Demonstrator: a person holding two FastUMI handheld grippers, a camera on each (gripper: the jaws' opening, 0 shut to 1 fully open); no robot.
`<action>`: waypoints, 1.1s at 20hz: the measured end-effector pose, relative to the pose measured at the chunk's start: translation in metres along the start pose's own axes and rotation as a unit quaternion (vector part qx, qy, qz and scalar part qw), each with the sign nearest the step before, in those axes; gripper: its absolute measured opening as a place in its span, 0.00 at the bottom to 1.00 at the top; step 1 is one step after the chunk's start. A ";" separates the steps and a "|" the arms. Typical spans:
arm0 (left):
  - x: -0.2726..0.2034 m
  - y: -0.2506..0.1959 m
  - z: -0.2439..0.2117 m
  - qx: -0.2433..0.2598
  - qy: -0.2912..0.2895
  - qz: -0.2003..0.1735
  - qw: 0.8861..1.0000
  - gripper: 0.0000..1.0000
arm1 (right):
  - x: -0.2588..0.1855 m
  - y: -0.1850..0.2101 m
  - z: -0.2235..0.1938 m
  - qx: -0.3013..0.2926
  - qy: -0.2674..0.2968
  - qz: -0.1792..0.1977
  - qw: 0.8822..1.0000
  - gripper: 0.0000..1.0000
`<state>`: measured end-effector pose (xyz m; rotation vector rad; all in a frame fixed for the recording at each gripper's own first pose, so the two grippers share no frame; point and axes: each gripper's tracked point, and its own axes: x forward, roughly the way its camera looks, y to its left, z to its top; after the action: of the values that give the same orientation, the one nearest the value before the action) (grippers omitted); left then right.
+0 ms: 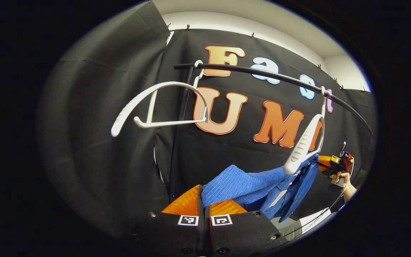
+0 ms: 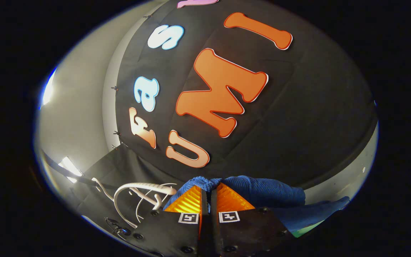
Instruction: Grasp the clothes on the hanger with both hands and then place them into the laundry hamper below.
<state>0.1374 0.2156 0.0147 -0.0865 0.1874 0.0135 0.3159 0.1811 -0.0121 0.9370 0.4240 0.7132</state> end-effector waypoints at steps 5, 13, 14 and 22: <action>-0.014 0.005 -0.020 0.006 0.007 0.012 1.000 0.00 | -0.023 -0.015 -0.033 -0.044 0.017 -0.043 0.998 0.07; -0.040 -0.030 -0.040 0.034 0.007 -0.002 0.999 0.00 | -0.081 -0.022 -0.085 -0.093 0.028 -0.091 0.991 0.07; -0.041 -0.038 -0.040 0.039 0.005 -0.009 0.999 0.00 | -0.088 -0.023 -0.092 -0.097 0.029 -0.097 0.990 0.07; -0.035 -0.105 -0.065 0.047 0.023 -0.065 0.996 0.00 | -0.113 -0.027 -0.130 -0.147 0.034 -0.133 0.980 0.07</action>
<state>0.0937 0.1050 -0.0332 -0.0044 0.2287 -0.1270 0.1671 0.1652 -0.1016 0.5654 0.4787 0.5449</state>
